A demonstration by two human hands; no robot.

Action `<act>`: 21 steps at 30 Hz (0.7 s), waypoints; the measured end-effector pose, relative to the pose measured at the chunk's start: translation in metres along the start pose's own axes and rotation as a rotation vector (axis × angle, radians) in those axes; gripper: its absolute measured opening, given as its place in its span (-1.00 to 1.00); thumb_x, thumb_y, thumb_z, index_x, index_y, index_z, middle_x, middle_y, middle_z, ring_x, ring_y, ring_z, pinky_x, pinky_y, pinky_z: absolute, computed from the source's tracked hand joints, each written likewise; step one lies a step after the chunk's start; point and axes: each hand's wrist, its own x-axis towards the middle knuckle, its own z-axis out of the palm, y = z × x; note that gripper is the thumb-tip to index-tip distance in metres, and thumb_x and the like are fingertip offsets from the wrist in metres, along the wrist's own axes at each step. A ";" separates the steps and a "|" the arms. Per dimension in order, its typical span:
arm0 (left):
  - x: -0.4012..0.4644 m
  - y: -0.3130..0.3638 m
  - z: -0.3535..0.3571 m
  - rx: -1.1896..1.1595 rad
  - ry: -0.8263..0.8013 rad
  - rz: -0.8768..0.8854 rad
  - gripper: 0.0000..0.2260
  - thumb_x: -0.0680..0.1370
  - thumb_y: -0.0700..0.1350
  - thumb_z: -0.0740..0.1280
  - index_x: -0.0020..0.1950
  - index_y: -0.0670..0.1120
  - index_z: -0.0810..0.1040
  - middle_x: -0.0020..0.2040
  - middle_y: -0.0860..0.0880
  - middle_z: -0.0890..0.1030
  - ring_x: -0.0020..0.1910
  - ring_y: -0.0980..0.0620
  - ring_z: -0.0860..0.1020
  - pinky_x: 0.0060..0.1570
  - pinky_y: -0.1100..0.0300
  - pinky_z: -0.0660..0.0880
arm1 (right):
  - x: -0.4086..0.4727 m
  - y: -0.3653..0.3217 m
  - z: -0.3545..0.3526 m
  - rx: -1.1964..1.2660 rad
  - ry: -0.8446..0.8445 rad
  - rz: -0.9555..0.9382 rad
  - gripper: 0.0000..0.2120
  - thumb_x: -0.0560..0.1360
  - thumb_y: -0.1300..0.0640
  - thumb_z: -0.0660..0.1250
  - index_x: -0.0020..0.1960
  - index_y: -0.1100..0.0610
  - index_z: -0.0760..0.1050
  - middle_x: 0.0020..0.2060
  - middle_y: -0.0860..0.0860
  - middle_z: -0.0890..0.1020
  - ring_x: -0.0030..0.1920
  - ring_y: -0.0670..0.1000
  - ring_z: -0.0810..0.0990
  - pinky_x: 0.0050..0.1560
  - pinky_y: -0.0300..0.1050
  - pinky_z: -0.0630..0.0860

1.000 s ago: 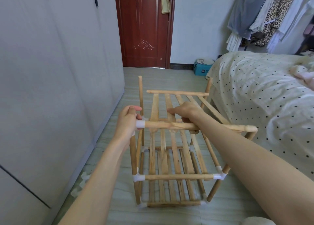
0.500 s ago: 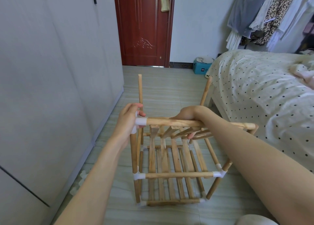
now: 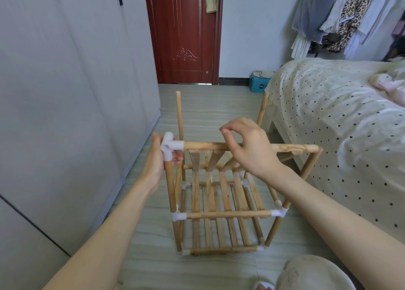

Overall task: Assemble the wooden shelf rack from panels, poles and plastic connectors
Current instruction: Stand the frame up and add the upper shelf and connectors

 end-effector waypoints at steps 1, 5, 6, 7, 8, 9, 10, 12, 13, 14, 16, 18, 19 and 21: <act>-0.003 -0.004 -0.002 0.065 0.013 0.007 -0.52 0.65 0.12 -0.13 -0.01 -0.11 0.50 -0.31 -0.10 0.57 -0.33 0.02 0.55 -0.19 0.14 0.53 | -0.009 -0.001 -0.001 -0.084 0.062 -0.074 -0.81 0.55 0.16 0.25 0.02 0.21 0.60 -0.09 0.08 0.59 -0.02 0.03 0.52 -0.01 -0.10 0.41; -0.011 -0.019 -0.012 0.263 0.059 -0.011 -0.68 0.67 -0.06 -0.04 0.09 -0.15 0.47 -0.25 -0.09 0.61 -0.20 0.02 0.60 -0.16 0.19 0.55 | -0.047 0.004 0.005 -0.116 0.054 -0.287 -0.77 0.54 0.13 0.16 -0.07 0.22 0.55 -0.21 0.07 0.54 -0.23 0.02 0.51 -0.28 -0.08 0.46; -0.013 -0.021 -0.016 0.279 0.061 -0.022 -0.72 0.66 -0.14 -0.02 0.10 -0.17 0.46 -0.24 -0.10 0.61 -0.20 0.01 0.60 -0.22 0.24 0.55 | -0.056 0.009 0.012 -0.097 -0.053 -0.269 -0.75 0.55 0.09 0.13 -0.07 0.20 0.53 -0.21 0.05 0.55 -0.25 0.03 0.54 -0.31 -0.06 0.50; -0.015 -0.023 -0.020 0.301 0.050 -0.019 -0.78 0.65 -0.22 0.01 0.10 -0.18 0.44 -0.22 -0.10 0.60 -0.18 -0.02 0.60 -0.27 0.28 0.54 | -0.064 0.017 0.021 -0.107 -0.191 -0.208 -0.74 0.57 0.05 0.10 -0.03 0.16 0.51 -0.17 0.03 0.56 -0.22 0.05 0.57 -0.28 0.01 0.53; -0.018 -0.026 -0.023 0.343 0.017 -0.003 -0.80 0.63 -0.30 0.03 0.08 -0.17 0.42 -0.20 -0.09 0.59 -0.14 -0.05 0.59 -0.25 0.29 0.54 | -0.071 0.027 0.032 -0.158 -0.345 -0.127 -0.73 0.58 0.01 0.07 0.05 0.12 0.49 -0.09 0.02 0.57 -0.13 0.08 0.58 -0.18 0.07 0.54; -0.018 -0.029 -0.027 0.420 -0.040 0.019 -0.78 0.61 -0.36 0.04 0.08 -0.13 0.41 -0.16 -0.07 0.59 -0.08 -0.06 0.58 -0.16 0.25 0.54 | -0.077 0.040 0.045 -0.244 -0.507 -0.059 -0.71 0.59 -0.01 0.06 0.16 0.08 0.45 0.02 0.03 0.55 -0.01 0.11 0.57 -0.04 0.11 0.52; -0.019 -0.034 -0.030 0.520 -0.120 0.043 -0.75 0.60 -0.39 0.05 0.09 -0.08 0.38 -0.10 -0.06 0.57 0.00 -0.06 0.56 -0.02 0.18 0.52 | -0.081 0.055 0.059 -0.333 -0.666 -0.020 -0.67 0.60 -0.02 0.05 0.29 0.04 0.38 0.13 0.05 0.51 0.12 0.14 0.52 0.08 0.11 0.47; -0.021 -0.041 -0.035 0.678 -0.264 0.064 -0.71 0.59 -0.38 0.08 0.15 -0.02 0.31 -0.02 -0.03 0.54 0.12 -0.03 0.51 0.18 0.06 0.45 | -0.087 0.081 0.082 -0.439 -0.936 0.000 -0.55 0.61 -0.06 0.05 0.47 0.00 0.18 0.34 0.09 0.37 0.32 0.16 0.37 0.24 0.09 0.38; -0.021 -0.042 -0.037 0.702 -0.305 0.065 -0.70 0.59 -0.38 0.08 0.18 -0.01 0.28 -0.01 -0.01 0.53 0.14 0.00 0.50 0.22 0.06 0.43 | -0.089 0.093 0.092 -0.446 -1.028 0.002 -0.50 0.61 -0.10 0.06 0.50 -0.02 0.11 0.42 0.07 0.28 0.39 0.15 0.28 0.31 0.09 0.33; -0.020 -0.042 -0.040 0.706 -0.328 0.065 -0.69 0.59 -0.37 0.08 0.20 0.00 0.26 0.00 0.03 0.52 0.14 0.04 0.49 0.22 0.08 0.42 | -0.091 0.104 0.101 -0.430 -1.095 0.008 -0.46 0.60 -0.14 0.07 0.52 -0.05 0.06 0.47 0.05 0.20 0.43 0.14 0.22 0.35 0.10 0.28; -0.018 -0.040 -0.043 0.730 -0.363 0.052 -0.70 0.60 -0.31 0.12 0.23 0.03 0.24 0.03 0.09 0.53 0.12 0.16 0.49 0.19 0.17 0.39 | -0.099 0.122 0.116 -0.390 -1.176 0.013 -0.42 0.58 -0.19 0.08 0.53 -0.07 0.01 0.51 0.02 0.11 0.46 0.13 0.17 0.37 0.10 0.25; -0.017 -0.043 -0.045 0.777 -0.377 0.044 -0.74 0.60 -0.24 0.18 0.20 0.06 0.26 0.04 0.11 0.54 0.12 0.20 0.49 0.19 0.21 0.35 | -0.108 0.130 0.126 -0.458 -1.199 -0.117 -0.43 0.59 -0.16 0.06 0.53 -0.08 -0.03 0.51 0.03 0.08 0.45 0.13 0.18 0.32 0.08 0.31; -0.016 -0.046 -0.045 0.817 -0.365 0.044 -0.76 0.60 -0.22 0.20 0.18 0.05 0.28 0.03 0.11 0.54 0.13 0.16 0.50 0.21 0.20 0.35 | -0.112 0.133 0.130 -0.507 -1.175 -0.209 -0.46 0.61 -0.13 0.04 0.53 -0.07 -0.05 0.51 0.04 0.08 0.45 0.13 0.17 0.29 0.09 0.34; -0.013 -0.051 -0.043 0.906 -0.323 0.048 -0.85 0.59 -0.21 0.23 0.13 -0.03 0.35 0.03 0.03 0.56 0.12 0.04 0.52 0.22 0.13 0.38 | -0.118 0.136 0.138 -0.549 -1.083 -0.325 -0.50 0.64 -0.05 -0.01 0.53 -0.04 -0.06 0.50 0.06 0.11 0.45 0.11 0.16 0.28 0.10 0.32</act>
